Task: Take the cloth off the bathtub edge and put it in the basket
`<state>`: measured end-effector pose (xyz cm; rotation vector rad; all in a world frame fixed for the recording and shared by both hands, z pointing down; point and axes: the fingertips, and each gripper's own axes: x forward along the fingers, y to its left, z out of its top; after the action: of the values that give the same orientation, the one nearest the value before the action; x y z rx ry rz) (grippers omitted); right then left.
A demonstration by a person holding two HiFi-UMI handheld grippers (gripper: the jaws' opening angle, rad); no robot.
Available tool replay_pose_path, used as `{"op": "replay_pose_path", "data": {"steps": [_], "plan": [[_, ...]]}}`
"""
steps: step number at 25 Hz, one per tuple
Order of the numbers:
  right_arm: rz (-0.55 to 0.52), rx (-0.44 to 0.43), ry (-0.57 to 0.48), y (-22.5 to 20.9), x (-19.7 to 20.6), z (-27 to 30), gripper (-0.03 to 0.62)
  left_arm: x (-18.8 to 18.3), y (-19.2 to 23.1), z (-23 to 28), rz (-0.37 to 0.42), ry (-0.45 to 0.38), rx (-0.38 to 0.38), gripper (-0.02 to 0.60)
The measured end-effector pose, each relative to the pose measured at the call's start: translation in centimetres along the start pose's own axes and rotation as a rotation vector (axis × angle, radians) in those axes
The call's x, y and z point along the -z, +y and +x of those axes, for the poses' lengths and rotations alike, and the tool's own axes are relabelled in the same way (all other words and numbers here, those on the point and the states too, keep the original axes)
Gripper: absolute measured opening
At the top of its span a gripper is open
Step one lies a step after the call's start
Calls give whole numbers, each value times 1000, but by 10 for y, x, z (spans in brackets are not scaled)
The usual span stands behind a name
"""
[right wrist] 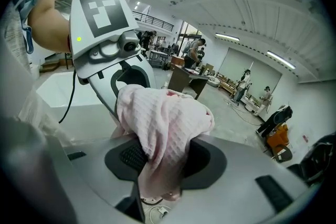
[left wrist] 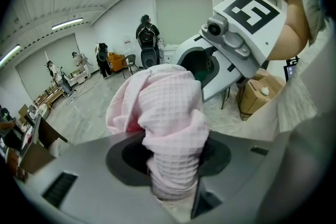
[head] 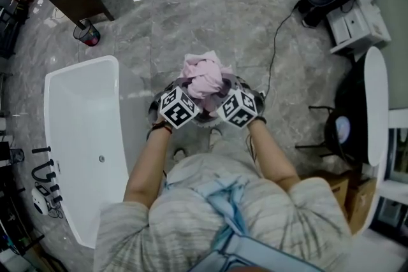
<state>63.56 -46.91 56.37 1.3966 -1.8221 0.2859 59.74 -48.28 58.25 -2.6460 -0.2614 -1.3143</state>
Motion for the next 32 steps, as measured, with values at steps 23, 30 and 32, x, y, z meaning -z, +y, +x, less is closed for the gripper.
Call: {"op": "replay_pose_path", "data": {"steps": [23, 30, 32], "plan": [[187, -52, 161, -21, 56, 31, 174, -11, 23, 41, 24, 70, -58, 224], [248, 28, 74, -43, 42, 10, 175, -15, 21, 30, -7, 29, -56, 224], [260, 36, 61, -43, 44, 6, 175, -10, 21, 26, -21, 25, -59, 224]]}}
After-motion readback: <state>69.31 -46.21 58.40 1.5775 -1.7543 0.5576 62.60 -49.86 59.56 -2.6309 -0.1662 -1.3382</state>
